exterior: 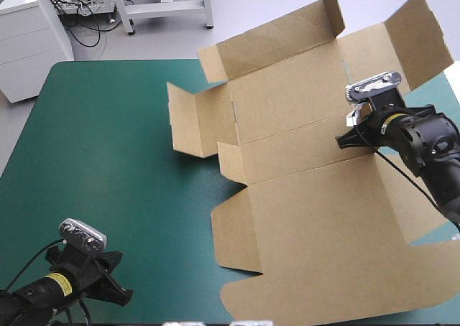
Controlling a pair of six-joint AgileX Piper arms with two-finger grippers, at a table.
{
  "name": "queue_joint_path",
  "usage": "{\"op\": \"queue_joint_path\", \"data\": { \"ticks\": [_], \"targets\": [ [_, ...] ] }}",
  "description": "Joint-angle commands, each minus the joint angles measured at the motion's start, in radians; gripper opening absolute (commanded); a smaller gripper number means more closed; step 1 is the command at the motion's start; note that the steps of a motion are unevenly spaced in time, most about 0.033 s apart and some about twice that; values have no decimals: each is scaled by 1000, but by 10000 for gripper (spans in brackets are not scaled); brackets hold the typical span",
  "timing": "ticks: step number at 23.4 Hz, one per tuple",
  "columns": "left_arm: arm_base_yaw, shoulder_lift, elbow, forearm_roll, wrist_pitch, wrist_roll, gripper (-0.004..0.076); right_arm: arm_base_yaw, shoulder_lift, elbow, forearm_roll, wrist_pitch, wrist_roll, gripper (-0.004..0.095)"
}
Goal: Fold the box
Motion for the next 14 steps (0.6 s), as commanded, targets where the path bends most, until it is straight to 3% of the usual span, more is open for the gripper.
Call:
{"op": "queue_joint_path", "data": {
  "ticks": [1, 4, 7, 14],
  "targets": [
    [-3, 6, -26, -8, -54, 0, -32, -3, 18, -88, -1, -52, -206, -24],
    [-3, 6, -26, -8, -54, 0, -32, -3, 66, -128, 116, -52, -373, -24],
    [-3, 6, -26, -8, -54, 0, -32, -3, 165, -227, 306, -17, -645, -24],
    [-3, 6, -26, -8, -54, 0, -32, -3, 344, -452, 469, 104, -1026, -24]
  ]
}}
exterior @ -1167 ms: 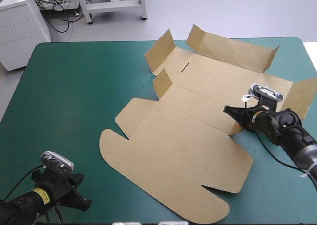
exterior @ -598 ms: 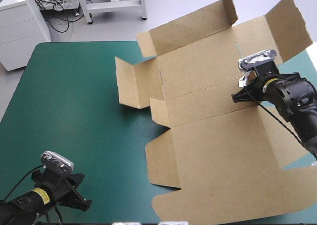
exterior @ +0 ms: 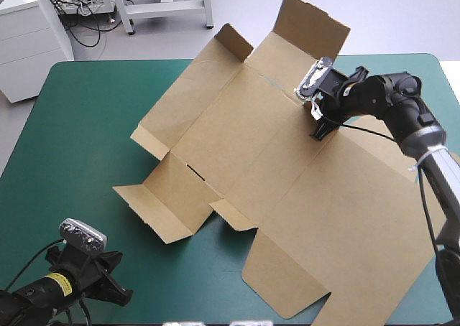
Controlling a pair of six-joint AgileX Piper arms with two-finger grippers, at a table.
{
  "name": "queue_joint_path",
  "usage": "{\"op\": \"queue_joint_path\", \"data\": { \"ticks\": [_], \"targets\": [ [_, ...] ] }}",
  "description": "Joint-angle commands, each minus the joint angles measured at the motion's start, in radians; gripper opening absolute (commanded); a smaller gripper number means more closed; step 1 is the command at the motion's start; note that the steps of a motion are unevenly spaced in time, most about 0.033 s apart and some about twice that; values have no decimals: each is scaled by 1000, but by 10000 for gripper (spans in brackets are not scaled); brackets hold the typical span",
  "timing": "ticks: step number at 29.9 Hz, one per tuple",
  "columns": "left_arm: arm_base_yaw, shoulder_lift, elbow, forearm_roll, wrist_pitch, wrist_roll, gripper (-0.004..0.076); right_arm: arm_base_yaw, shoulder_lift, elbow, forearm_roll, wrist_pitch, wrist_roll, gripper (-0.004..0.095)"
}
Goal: Fold the box
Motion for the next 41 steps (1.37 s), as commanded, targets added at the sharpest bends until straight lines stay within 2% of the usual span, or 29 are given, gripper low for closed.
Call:
{"op": "queue_joint_path", "data": {
  "ticks": [1, 6, 11, 16, 23, 29, 35, 41],
  "targets": [
    [-3, 6, -26, -8, -54, 0, -32, -3, 22, -141, 86, 20, -206, -24],
    [-3, 6, -26, -8, -54, 0, -32, -3, 102, -269, 206, 99, -308, -24],
    [-3, 6, -26, -8, -54, 0, -32, -3, 156, -330, 317, 166, -471, -24],
    [-3, 6, -26, -8, -54, 0, -32, -3, 199, -330, 388, 196, -575, -24],
    [-3, 6, -26, -8, -54, 0, -32, 9, 256, -330, 602, 212, -784, -24],
    [-3, 8, -26, -8, -54, 0, -32, 34, 260, -335, 580, 201, -920, -24],
    [-3, 8, -26, -50, -54, 0, -32, 34, 260, -382, 456, 122, -927, -24],
    [-3, 8, -33, -85, -56, 0, -32, 30, 280, -382, 454, 151, -937, -24]
  ]
}}
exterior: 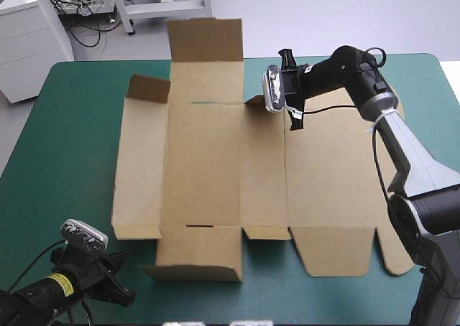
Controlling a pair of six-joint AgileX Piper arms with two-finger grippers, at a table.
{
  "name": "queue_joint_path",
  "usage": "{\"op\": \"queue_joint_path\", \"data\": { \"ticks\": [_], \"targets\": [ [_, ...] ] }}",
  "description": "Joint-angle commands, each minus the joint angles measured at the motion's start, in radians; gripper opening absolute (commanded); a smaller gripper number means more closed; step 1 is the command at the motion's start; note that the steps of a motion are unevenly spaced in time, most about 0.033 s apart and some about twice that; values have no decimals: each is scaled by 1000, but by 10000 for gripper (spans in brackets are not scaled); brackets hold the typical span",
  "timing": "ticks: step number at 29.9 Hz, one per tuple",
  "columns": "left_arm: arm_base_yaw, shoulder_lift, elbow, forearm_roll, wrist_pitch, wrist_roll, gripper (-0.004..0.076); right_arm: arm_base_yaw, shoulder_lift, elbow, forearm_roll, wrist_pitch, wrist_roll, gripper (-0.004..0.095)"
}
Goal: Fold the box
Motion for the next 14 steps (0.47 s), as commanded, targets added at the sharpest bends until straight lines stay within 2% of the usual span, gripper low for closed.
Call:
{"op": "queue_joint_path", "data": {
  "ticks": [1, 7, 10, 14],
  "targets": [
    [-3, 9, -42, -22, -45, 5, -32, -1, -29, -34, 27, 16, -33, -24],
    [-3, 9, -70, 5, -45, 10, -32, -1, 19, -34, 131, 41, -52, -24],
    [-3, 9, -70, 5, -45, 10, -32, -1, 23, -34, 134, -11, -20, -23],
    [-3, 9, -70, 5, -45, 10, -32, -1, 23, -37, 134, -96, 121, -23]
  ]
}}
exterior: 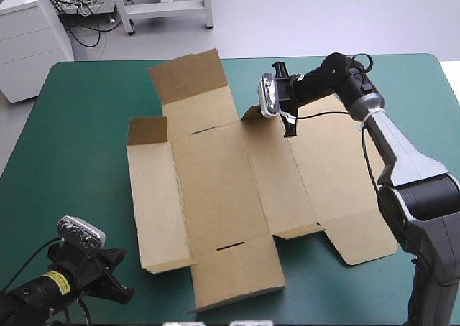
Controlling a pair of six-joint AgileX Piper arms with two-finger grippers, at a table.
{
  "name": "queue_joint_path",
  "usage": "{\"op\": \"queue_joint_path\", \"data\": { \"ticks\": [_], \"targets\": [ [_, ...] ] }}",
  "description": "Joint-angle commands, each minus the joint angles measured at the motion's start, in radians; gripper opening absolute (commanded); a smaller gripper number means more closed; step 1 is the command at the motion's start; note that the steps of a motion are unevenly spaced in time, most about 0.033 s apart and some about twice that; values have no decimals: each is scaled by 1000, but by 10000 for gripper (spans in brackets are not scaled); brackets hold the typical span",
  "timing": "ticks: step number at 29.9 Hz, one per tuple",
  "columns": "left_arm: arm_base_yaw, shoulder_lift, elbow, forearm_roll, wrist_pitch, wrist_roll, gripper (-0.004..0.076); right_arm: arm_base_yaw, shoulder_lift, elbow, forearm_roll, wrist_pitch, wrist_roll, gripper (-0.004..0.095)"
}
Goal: Fold the box
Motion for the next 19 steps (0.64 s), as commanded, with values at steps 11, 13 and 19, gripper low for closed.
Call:
{"op": "queue_joint_path", "data": {
  "ticks": [11, 13, 19],
  "targets": [
    [-3, 9, -35, 16, -49, 2, -32, 1, -61, -37, 60, -88, 187, -23],
    [-3, 9, -35, 16, -49, 2, -32, 1, -61, -37, 60, -78, 144, -23],
    [-3, 9, -35, 16, -49, 2, -32, 1, -61, -37, 60, -62, 128, 80]
  ]
}}
